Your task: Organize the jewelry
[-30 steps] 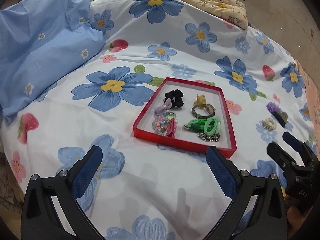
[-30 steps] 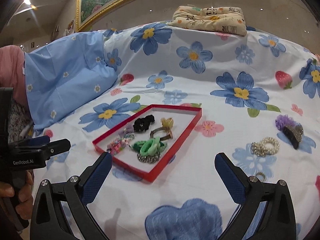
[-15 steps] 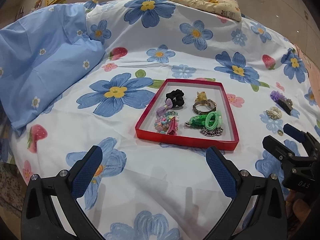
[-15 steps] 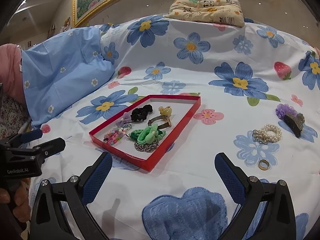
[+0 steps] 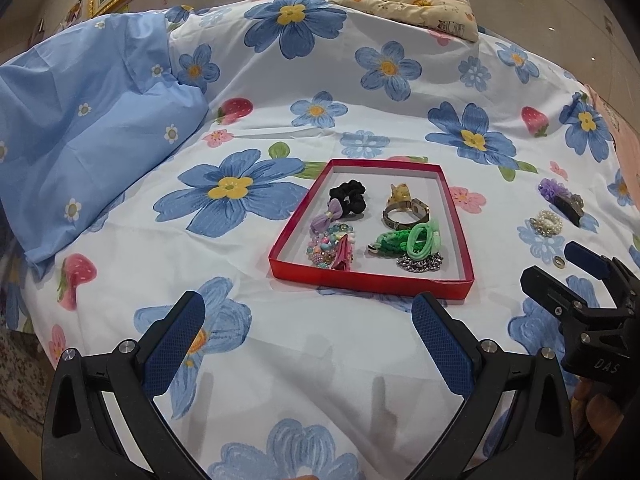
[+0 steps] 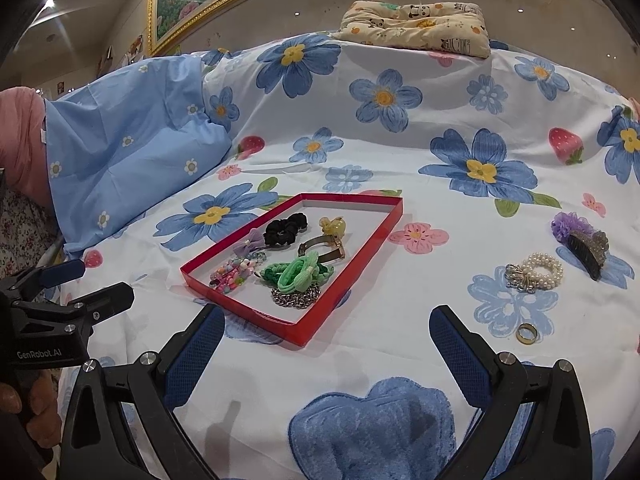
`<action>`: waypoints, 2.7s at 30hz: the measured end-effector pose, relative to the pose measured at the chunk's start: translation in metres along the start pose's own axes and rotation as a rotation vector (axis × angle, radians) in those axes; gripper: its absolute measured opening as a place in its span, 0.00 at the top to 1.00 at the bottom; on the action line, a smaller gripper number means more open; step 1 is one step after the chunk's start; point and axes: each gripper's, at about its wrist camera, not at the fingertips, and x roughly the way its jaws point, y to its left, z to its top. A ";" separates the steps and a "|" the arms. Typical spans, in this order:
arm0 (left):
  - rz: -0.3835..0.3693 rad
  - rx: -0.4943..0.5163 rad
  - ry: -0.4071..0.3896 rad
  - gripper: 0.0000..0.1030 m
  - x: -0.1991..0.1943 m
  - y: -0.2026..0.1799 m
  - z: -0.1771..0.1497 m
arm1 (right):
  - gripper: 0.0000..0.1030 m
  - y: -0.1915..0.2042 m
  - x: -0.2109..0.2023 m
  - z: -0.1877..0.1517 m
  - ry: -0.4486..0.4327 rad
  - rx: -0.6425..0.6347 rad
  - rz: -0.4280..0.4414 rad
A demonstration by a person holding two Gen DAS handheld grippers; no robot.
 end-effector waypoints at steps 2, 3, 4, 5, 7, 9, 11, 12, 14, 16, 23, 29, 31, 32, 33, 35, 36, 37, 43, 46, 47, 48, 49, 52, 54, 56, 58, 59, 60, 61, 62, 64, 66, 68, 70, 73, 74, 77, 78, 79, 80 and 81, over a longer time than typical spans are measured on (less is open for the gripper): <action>0.002 0.000 0.000 0.00 0.000 0.000 0.000 | 0.00 0.000 0.000 0.000 0.002 0.000 0.000; 0.002 0.000 0.001 0.00 0.000 0.000 0.000 | 0.00 0.000 0.000 0.000 0.002 0.001 0.000; -0.002 0.001 0.002 0.00 0.000 0.000 0.000 | 0.00 0.000 0.000 0.000 0.005 0.001 0.000; -0.001 0.002 0.002 0.00 0.000 0.000 0.000 | 0.00 0.000 0.000 0.000 0.006 0.002 0.000; 0.000 0.001 0.002 0.00 0.000 0.001 0.001 | 0.00 0.000 0.000 0.000 0.008 0.001 0.002; 0.000 -0.001 0.006 0.00 0.001 0.002 0.001 | 0.00 0.001 0.001 0.000 0.011 -0.001 0.002; 0.000 -0.005 0.009 0.00 0.002 0.002 0.000 | 0.00 0.001 0.001 0.000 0.014 -0.001 0.003; 0.001 -0.005 0.010 0.00 0.003 0.003 0.000 | 0.00 0.001 0.002 0.000 0.016 -0.001 0.003; -0.001 -0.006 0.011 0.00 0.003 0.003 0.000 | 0.00 0.000 0.002 -0.001 0.017 -0.001 0.004; 0.004 -0.004 0.010 0.00 0.003 0.002 -0.001 | 0.00 0.000 0.002 -0.001 0.016 0.001 0.005; 0.000 -0.002 0.016 0.00 0.005 0.002 -0.003 | 0.00 0.001 0.004 -0.001 0.023 0.002 0.004; -0.003 -0.002 0.019 0.00 0.006 0.003 -0.002 | 0.00 0.001 0.004 -0.002 0.022 0.002 0.006; -0.002 -0.003 0.022 0.00 0.006 0.002 -0.003 | 0.00 0.001 0.004 -0.002 0.023 0.003 0.005; -0.002 -0.003 0.023 0.00 0.006 0.002 -0.003 | 0.00 0.001 0.005 -0.002 0.023 0.002 0.005; -0.002 -0.002 0.025 0.00 0.007 0.002 -0.003 | 0.00 0.001 0.005 -0.002 0.025 0.002 0.005; -0.003 -0.001 0.026 0.00 0.007 0.001 -0.003 | 0.00 0.002 0.004 -0.003 0.027 0.001 0.007; -0.002 -0.001 0.025 0.00 0.007 0.001 -0.003 | 0.00 0.002 0.004 -0.003 0.028 0.001 0.008; -0.002 -0.001 0.025 0.00 0.007 0.001 -0.003 | 0.00 0.003 0.004 -0.003 0.030 0.001 0.008; -0.002 -0.001 0.027 0.00 0.008 0.001 -0.003 | 0.00 0.004 0.004 -0.002 0.027 0.000 0.009; 0.000 -0.001 0.025 0.00 0.007 0.001 -0.003 | 0.00 0.004 0.004 -0.002 0.026 0.000 0.009; 0.002 -0.001 0.027 0.00 0.008 0.001 -0.003 | 0.00 0.004 0.004 -0.002 0.026 0.000 0.010; 0.005 0.000 0.028 0.00 0.008 0.001 -0.003 | 0.00 0.004 0.004 -0.002 0.027 -0.001 0.009; 0.008 0.002 0.028 0.00 0.009 0.002 -0.003 | 0.00 0.004 0.004 -0.002 0.026 -0.001 0.008; 0.013 0.008 0.027 0.00 0.009 0.002 -0.004 | 0.00 0.004 0.004 -0.002 0.021 0.000 0.011; 0.013 0.011 0.023 0.00 0.008 0.001 -0.004 | 0.00 0.004 0.003 -0.001 0.020 -0.001 0.011; 0.014 0.013 0.021 0.00 0.008 0.001 -0.004 | 0.00 0.004 0.003 -0.001 0.021 -0.001 0.011; 0.015 0.012 0.022 0.00 0.007 0.001 -0.004 | 0.00 0.004 0.003 -0.001 0.023 -0.002 0.010; 0.016 0.011 0.021 0.00 0.007 0.001 -0.004 | 0.00 0.004 0.003 -0.001 0.023 -0.002 0.011; 0.014 0.010 0.021 0.00 0.007 0.001 -0.004 | 0.00 0.004 0.003 0.000 0.023 -0.001 0.011; 0.015 0.010 0.022 0.00 0.007 0.001 -0.004 | 0.00 0.004 0.003 -0.001 0.023 -0.002 0.011; 0.015 0.009 0.022 0.00 0.007 0.001 -0.004 | 0.00 0.004 0.003 -0.001 0.022 -0.002 0.010; 0.013 0.012 0.022 0.00 0.008 0.001 -0.004 | 0.00 0.004 0.003 -0.001 0.024 -0.002 0.011; 0.013 0.013 0.022 0.00 0.008 0.001 -0.004 | 0.00 0.004 0.003 -0.001 0.025 -0.002 0.010; 0.015 0.013 0.022 0.00 0.008 0.001 -0.004 | 0.00 0.004 0.003 -0.001 0.025 -0.002 0.011; 0.013 0.011 0.023 0.00 0.008 0.001 -0.004 | 0.00 0.004 0.003 -0.001 0.024 -0.003 0.010; 0.013 0.012 0.023 0.00 0.008 0.001 -0.004 | 0.00 0.004 0.003 -0.001 0.025 -0.002 0.010; 0.014 0.013 0.024 0.00 0.008 0.001 -0.004 | 0.00 0.004 0.003 -0.001 0.024 -0.002 0.010; 0.013 0.012 0.022 0.00 0.008 0.001 -0.004 | 0.00 0.004 0.003 -0.001 0.027 -0.001 0.010; 0.013 0.012 0.022 0.00 0.008 0.001 -0.004 | 0.00 0.004 0.003 -0.001 0.027 -0.001 0.009; 0.014 0.011 0.022 0.00 0.008 0.000 -0.005 | 0.00 0.005 0.003 -0.001 0.027 -0.001 0.010; 0.014 0.010 0.023 0.00 0.008 0.000 -0.005 | 0.00 0.004 0.003 -0.001 0.027 -0.001 0.010; 0.013 0.010 0.023 0.00 0.008 0.000 -0.005 | 0.00 0.004 0.003 -0.001 0.026 -0.001 0.010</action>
